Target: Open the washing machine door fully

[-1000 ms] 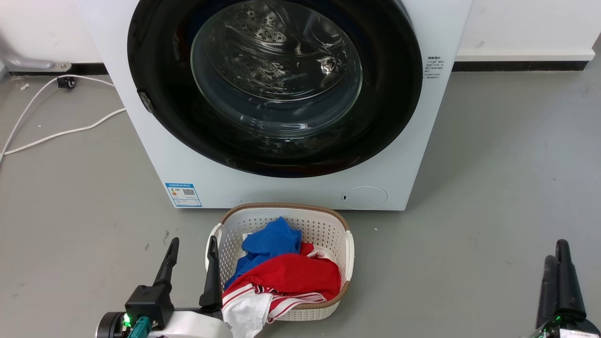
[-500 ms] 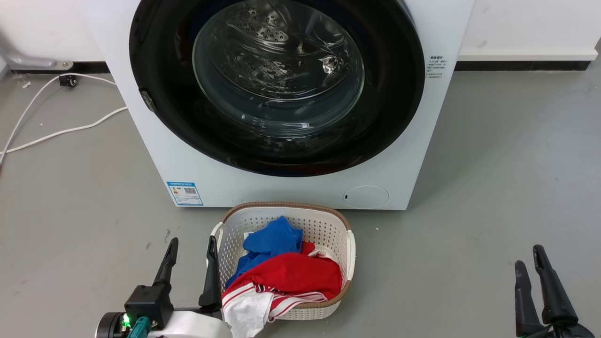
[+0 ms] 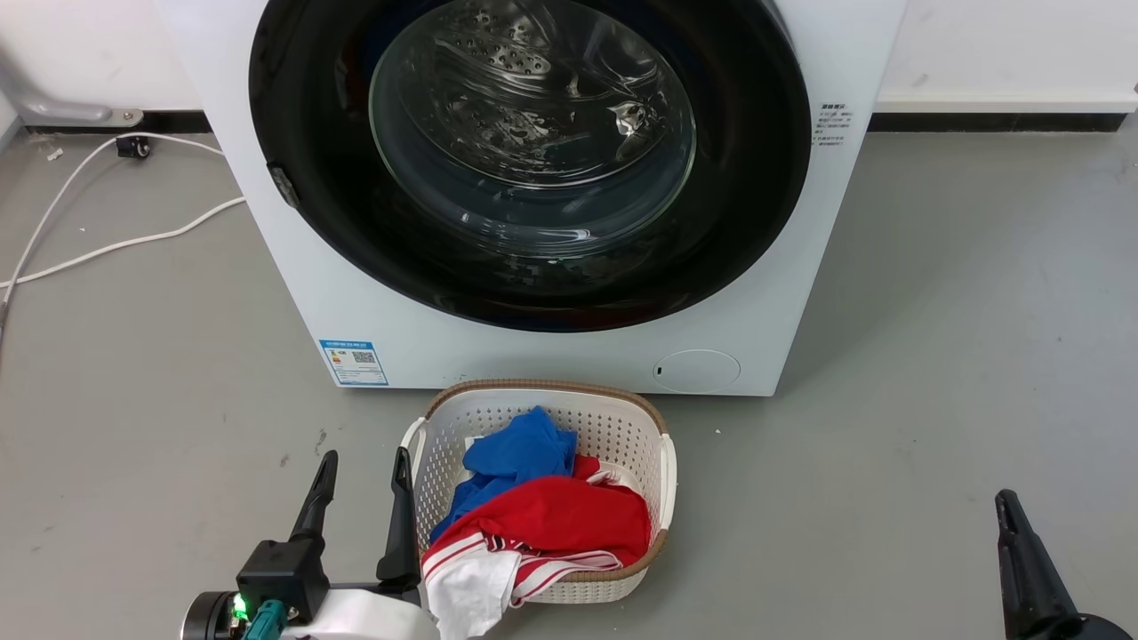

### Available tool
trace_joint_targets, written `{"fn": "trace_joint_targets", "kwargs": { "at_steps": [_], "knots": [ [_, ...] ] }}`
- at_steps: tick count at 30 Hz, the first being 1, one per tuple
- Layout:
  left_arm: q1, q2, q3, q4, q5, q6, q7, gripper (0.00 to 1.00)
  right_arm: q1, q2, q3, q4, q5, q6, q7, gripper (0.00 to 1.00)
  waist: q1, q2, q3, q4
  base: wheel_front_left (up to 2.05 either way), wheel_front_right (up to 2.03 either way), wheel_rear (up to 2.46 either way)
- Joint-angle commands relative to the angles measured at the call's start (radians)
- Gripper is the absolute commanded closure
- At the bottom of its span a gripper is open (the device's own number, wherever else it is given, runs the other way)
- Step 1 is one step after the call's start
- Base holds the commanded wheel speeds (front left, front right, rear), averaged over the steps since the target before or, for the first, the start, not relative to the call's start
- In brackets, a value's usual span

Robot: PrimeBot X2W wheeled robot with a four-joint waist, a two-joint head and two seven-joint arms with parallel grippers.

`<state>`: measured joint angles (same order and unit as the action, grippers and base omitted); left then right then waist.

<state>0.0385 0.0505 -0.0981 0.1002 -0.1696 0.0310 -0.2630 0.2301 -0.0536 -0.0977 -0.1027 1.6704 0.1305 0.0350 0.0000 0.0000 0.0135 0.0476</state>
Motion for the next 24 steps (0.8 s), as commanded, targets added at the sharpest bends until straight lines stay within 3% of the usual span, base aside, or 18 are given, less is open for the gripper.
{"fn": "trace_joint_targets", "kwargs": {
  "at_steps": [1,13,24],
  "knots": [
    [-0.002,0.0,0.0,0.001,0.007,0.005,-0.003,0.0,0.001,0.003,0.002,0.002,-0.005,0.0,0.001,1.0,0.0,0.0,-0.001,0.0,0.0,0.0,0.0],
    [-0.001,0.0,0.002,-0.004,0.015,0.009,-0.003,0.0,-0.02,0.004,-0.015,0.011,-0.007,0.0,-0.008,1.0,0.0,0.0,-0.004,0.003,0.0,0.0,0.0],
    [-0.028,0.0,0.0,-0.021,0.036,0.015,-0.003,0.0,-0.176,-0.041,-0.153,0.085,-0.004,0.0,0.041,1.0,0.0,0.0,0.046,0.014,0.0,0.0,0.0]
  ]
}}
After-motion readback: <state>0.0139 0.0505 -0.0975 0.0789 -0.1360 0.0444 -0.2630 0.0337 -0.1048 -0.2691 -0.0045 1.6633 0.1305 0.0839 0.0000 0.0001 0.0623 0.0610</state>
